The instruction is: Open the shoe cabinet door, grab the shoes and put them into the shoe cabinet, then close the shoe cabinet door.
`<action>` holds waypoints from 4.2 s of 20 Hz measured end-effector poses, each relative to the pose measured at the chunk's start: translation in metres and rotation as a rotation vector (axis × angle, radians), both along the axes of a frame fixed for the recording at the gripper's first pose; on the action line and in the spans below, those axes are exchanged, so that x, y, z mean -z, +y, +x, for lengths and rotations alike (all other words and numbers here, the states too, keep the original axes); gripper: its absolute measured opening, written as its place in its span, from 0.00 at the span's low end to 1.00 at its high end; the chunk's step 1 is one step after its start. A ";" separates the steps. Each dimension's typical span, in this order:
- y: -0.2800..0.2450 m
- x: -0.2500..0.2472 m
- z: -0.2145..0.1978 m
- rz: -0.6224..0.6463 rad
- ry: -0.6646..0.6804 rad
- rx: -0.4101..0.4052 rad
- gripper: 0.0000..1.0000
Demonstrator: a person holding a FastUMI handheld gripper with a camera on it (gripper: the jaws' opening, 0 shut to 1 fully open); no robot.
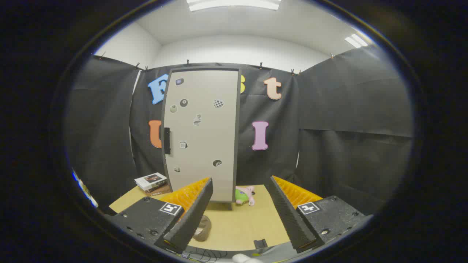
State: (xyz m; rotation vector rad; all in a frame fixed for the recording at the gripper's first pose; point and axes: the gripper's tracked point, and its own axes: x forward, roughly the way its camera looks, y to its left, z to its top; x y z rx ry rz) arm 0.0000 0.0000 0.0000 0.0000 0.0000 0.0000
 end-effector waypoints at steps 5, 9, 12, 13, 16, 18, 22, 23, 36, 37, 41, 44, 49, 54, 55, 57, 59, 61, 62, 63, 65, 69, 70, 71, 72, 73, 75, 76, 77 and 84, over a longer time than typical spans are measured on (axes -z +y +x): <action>0.001 -0.002 -0.008 0.008 -0.006 -0.001 1.00; 0.003 0.001 -0.011 0.020 0.001 0.003 1.00; 0.008 0.000 -0.013 0.031 0.006 0.006 1.00; 0.010 -0.002 -0.013 0.032 0.002 0.006 1.00; 0.021 -0.004 -0.011 0.031 0.005 0.003 1.00; 0.036 -0.005 -0.004 0.037 0.009 -0.017 1.00; 0.078 -0.011 0.025 0.041 0.019 -0.068 1.00; 0.091 -0.013 0.034 0.043 0.013 -0.088 1.00; 0.287 -0.038 0.218 0.041 -0.035 -0.271 1.00; 0.298 -0.039 0.234 0.044 -0.034 -0.271 1.00; 0.327 -0.034 0.288 0.071 -0.001 -0.268 1.00; 0.336 -0.029 0.318 0.078 0.016 -0.256 0.98; 0.346 -0.023 0.346 0.073 0.034 -0.243 0.89; 0.350 -0.018 0.365 0.091 0.072 -0.222 0.62; 0.352 -0.014 0.368 0.086 0.093 -0.224 0.58; 0.354 -0.013 0.370 0.080 0.077 -0.215 0.54; 0.355 -0.012 0.369 0.051 0.071 -0.203 0.43; 0.353 -0.010 0.367 0.029 0.079 -0.214 0.39; 0.352 -0.010 0.366 0.031 0.081 -0.231 0.37; 0.352 -0.009 0.362 0.027 0.088 -0.255 0.36; 0.350 -0.008 0.358 0.003 0.098 -0.294 0.35; 0.345 -0.008 0.330 0.002 0.098 -0.360 0.33; 0.342 -0.008 0.321 0.000 0.098 -0.373 0.33; 0.337 -0.009 0.313 0.001 0.100 -0.384 0.33; 0.332 -0.007 0.302 0.005 0.101 -0.394 0.33; 0.326 -0.008 0.290 0.008 0.105 -0.406 0.33; 0.314 -0.008 0.271 0.012 0.108 -0.419 0.32; 0.308 -0.007 0.264 0.012 0.108 -0.422 0.32; 0.301 -0.006 0.258 0.011 0.108 -0.423 0.32; 0.254 0.000 0.218 0.009 0.102 -0.364 0.29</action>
